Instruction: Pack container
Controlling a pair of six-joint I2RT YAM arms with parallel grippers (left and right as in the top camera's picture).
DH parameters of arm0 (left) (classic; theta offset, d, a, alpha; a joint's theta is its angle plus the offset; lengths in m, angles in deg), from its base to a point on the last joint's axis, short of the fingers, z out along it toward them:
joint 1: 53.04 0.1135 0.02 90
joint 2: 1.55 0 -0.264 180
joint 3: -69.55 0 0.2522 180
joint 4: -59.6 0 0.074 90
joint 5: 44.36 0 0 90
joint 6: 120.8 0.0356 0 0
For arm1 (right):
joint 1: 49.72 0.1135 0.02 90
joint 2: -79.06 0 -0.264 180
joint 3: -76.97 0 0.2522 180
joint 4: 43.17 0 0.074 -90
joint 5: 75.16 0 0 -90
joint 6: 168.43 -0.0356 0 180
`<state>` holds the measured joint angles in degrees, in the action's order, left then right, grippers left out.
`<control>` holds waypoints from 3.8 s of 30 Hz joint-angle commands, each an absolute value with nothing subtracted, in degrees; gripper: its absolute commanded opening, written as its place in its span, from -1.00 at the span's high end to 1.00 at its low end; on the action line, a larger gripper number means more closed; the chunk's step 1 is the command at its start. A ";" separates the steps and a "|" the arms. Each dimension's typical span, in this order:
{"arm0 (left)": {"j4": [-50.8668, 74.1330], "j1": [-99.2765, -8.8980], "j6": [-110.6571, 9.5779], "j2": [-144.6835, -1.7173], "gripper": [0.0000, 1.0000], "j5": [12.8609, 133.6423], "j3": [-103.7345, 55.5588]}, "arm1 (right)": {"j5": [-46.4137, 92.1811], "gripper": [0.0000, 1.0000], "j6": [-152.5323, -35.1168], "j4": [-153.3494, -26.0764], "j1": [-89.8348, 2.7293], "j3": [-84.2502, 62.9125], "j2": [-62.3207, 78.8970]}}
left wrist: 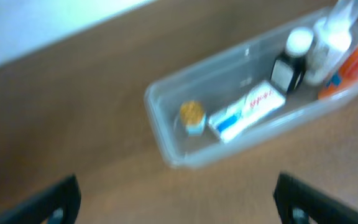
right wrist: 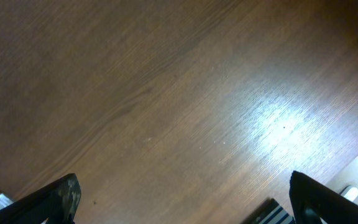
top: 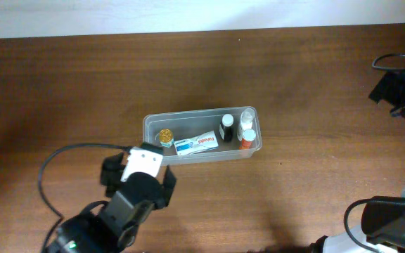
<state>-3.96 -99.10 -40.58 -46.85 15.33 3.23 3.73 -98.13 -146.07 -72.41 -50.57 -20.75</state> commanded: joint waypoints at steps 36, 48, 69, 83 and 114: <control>54.35 -59.52 -25.96 -6.59 -0.99 57.06 51.27 | 3.66 -0.97 -98.44 -146.09 -72.61 -51.46 -19.18; 53.50 -58.82 -25.96 -1.80 -0.99 47.92 55.27 | 3.66 -0.96 -98.44 -146.09 -72.61 -51.46 -19.18; 41.22 -54.62 -22.99 -1.83 -0.99 47.29 55.27 | 3.66 -0.97 -98.44 -146.09 -72.61 -51.46 -19.18; 41.22 -54.62 -22.99 -1.85 -0.99 47.29 55.27 | 3.66 -0.97 -98.44 -146.07 -72.61 -51.46 -19.18; 41.22 -54.62 -22.99 -1.85 -0.99 47.29 55.27 | 0.99 -0.97 -98.41 -143.91 -49.44 -51.44 -6.26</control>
<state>41.11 -54.93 -24.13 -2.29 47.29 54.84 3.44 -98.09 -144.72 -54.03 -50.57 -10.63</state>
